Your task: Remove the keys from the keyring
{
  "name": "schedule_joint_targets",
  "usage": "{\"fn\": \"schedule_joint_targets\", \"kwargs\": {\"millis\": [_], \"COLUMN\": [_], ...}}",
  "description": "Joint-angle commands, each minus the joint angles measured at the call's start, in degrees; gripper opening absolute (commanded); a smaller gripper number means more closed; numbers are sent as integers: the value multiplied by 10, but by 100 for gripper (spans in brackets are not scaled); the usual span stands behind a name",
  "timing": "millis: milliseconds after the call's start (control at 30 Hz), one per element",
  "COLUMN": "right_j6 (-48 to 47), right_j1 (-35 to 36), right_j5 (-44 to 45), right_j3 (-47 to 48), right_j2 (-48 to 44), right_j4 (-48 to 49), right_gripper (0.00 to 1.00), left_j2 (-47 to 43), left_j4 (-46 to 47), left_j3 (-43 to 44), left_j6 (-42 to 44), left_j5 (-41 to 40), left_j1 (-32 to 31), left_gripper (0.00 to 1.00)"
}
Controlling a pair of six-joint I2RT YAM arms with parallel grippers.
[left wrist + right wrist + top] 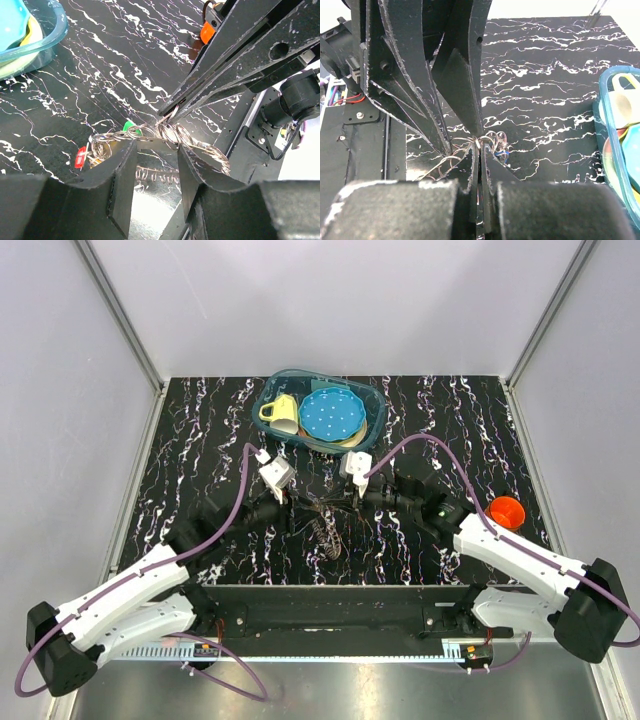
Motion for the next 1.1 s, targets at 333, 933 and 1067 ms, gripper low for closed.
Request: {"fn": "schedule_joint_targets", "kwargs": {"millis": [333,933,1067], "right_j6": [82,-34,-73], "right_j1": [-2,-56,-59], "right_j5": [-38,-383,-454], "right_j3": [-1,32,50], "right_j2": [-14,9,34], "right_j4": [82,65,56], "right_gripper": [0,0,0], "left_j2": [0,-161,-176], "left_j4": [69,-58,-90], "left_j3": [-7,-2,10], "left_j6": [-1,126,182], "left_j5": [-37,27,69], "left_j1": [0,1,1], "left_gripper": [41,56,57]}}
